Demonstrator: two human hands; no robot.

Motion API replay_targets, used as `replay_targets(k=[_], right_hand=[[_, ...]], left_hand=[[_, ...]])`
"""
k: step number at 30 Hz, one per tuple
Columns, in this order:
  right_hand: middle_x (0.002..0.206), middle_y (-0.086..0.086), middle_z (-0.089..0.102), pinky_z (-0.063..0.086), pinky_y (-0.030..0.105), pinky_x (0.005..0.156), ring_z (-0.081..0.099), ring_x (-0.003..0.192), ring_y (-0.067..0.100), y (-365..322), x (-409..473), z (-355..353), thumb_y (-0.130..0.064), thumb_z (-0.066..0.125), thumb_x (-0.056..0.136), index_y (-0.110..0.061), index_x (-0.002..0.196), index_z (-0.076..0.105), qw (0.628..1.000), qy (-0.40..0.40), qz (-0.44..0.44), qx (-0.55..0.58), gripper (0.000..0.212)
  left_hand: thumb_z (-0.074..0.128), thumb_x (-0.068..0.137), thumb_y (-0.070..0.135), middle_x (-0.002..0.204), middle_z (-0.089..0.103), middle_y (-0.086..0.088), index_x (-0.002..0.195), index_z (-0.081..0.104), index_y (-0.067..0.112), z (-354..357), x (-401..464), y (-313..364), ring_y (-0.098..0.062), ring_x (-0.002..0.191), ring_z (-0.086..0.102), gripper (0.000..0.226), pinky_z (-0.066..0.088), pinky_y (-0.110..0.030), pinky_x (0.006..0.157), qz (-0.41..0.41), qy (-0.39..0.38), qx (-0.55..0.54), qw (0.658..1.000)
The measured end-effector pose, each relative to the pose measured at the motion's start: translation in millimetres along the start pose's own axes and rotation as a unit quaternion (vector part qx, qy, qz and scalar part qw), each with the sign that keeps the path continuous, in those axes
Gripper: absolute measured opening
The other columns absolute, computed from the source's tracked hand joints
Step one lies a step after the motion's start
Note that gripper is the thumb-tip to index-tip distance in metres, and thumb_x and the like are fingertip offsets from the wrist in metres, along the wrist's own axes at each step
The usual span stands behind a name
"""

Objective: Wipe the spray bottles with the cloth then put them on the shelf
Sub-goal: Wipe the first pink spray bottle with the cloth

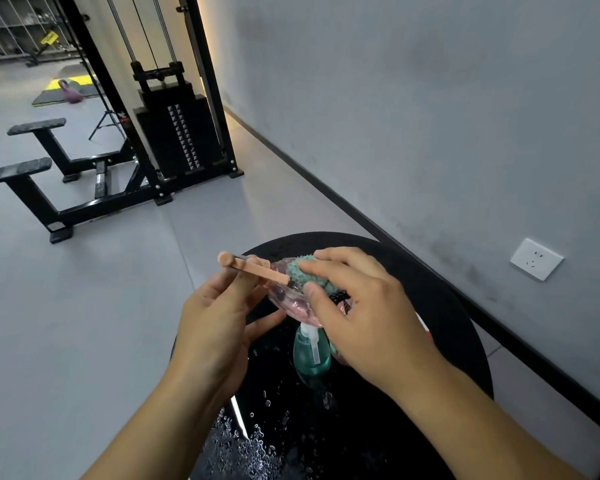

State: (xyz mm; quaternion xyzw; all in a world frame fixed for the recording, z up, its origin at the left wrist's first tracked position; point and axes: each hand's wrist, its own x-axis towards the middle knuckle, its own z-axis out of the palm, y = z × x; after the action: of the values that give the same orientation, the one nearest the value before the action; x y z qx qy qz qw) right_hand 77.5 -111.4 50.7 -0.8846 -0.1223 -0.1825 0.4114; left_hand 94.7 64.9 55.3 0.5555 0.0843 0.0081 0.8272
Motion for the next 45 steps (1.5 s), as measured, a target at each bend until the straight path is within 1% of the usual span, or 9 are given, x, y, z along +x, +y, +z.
replay_targets(k=[5,10,16,22,27,31,36,42,45], right_hand=[[0.120,-0.023,0.058,0.056,0.020,0.090,0.057,0.118,0.003,7,3,-6,-0.023,0.068,0.097,-0.033,0.121,0.073,0.998,0.028,0.042,0.032,0.026],[0.124,-0.023,0.055,0.040,0.005,0.094,0.048,0.123,0.001,-1,2,0,-0.024,0.064,0.099,-0.033,0.126,0.071,0.999,-0.004,-0.028,-0.033,0.029],[0.119,-0.020,0.056,0.056,0.026,0.091,0.056,0.118,0.007,6,4,-3,-0.023,0.063,0.099,-0.032,0.122,0.072,0.999,0.028,0.027,0.005,0.027],[0.123,-0.023,0.054,0.050,0.018,0.095,0.052,0.120,0.003,2,4,-3,-0.026,0.061,0.102,-0.036,0.126,0.071,1.000,-0.020,-0.007,-0.013,0.028],[0.119,-0.021,0.057,0.049,0.002,0.071,0.055,0.110,-0.009,7,6,-10,-0.022,0.060,0.102,-0.033,0.121,0.072,0.994,0.021,0.099,0.048,0.025],[0.123,-0.023,0.053,0.054,0.016,0.089,0.053,0.121,0.001,1,3,-7,-0.029,0.060,0.102,-0.036,0.127,0.069,0.999,-0.014,0.043,0.025,0.027],[0.117,-0.020,0.059,0.047,0.001,0.070,0.058,0.104,-0.010,8,6,-13,-0.019,0.063,0.099,-0.033,0.115,0.072,0.991,0.034,0.111,0.069,0.023],[0.125,-0.021,0.052,0.058,0.021,0.087,0.052,0.122,0.003,-2,0,-7,-0.024,0.061,0.101,-0.032,0.127,0.069,0.999,-0.005,0.023,0.033,0.028],[0.122,-0.021,0.056,0.057,0.015,0.085,0.056,0.115,-0.002,4,3,-10,-0.022,0.065,0.099,-0.031,0.123,0.071,0.997,0.026,0.051,0.050,0.027]], left_hand=[[0.073,0.094,0.030,0.111,0.081,-0.007,0.095,0.077,0.016,-3,3,1,-0.023,0.106,0.077,0.015,0.069,-0.045,0.076,0.008,-0.001,-0.002,1.000],[0.071,0.096,0.027,0.106,0.080,-0.010,0.096,0.079,0.013,2,-1,-4,-0.021,0.095,0.078,0.015,0.066,-0.038,0.071,0.013,-0.027,0.026,0.999],[0.071,0.096,0.021,0.102,0.081,-0.003,0.083,0.085,0.024,1,1,-4,-0.017,0.095,0.079,0.019,0.067,-0.038,0.069,0.022,-0.033,0.027,0.999],[0.075,0.086,0.028,0.104,0.080,-0.008,0.094,0.080,0.017,1,0,-6,-0.020,0.096,0.078,0.015,0.067,-0.040,0.072,0.019,-0.041,0.041,0.998],[0.077,0.078,0.033,0.100,0.080,-0.004,0.081,0.085,0.024,0,1,-3,-0.018,0.095,0.078,0.012,0.067,-0.038,0.071,0.028,-0.042,0.027,0.998],[0.076,0.081,0.029,0.101,0.080,-0.005,0.080,0.083,0.021,1,0,-6,-0.018,0.093,0.078,0.011,0.066,-0.038,0.070,0.028,-0.043,0.025,0.998],[0.076,0.078,0.029,0.101,0.079,-0.005,0.078,0.083,0.020,-3,4,0,-0.019,0.095,0.078,0.011,0.068,-0.044,0.072,0.028,-0.032,-0.008,0.999],[0.071,0.090,0.025,0.105,0.078,-0.007,0.094,0.075,0.014,-1,2,-3,-0.022,0.102,0.076,0.012,0.069,-0.045,0.074,0.022,-0.015,-0.004,1.000],[0.068,0.098,0.022,0.108,0.078,-0.006,0.097,0.074,0.014,-2,3,1,-0.025,0.109,0.076,0.010,0.067,-0.053,0.084,0.023,0.000,-0.012,1.000]])
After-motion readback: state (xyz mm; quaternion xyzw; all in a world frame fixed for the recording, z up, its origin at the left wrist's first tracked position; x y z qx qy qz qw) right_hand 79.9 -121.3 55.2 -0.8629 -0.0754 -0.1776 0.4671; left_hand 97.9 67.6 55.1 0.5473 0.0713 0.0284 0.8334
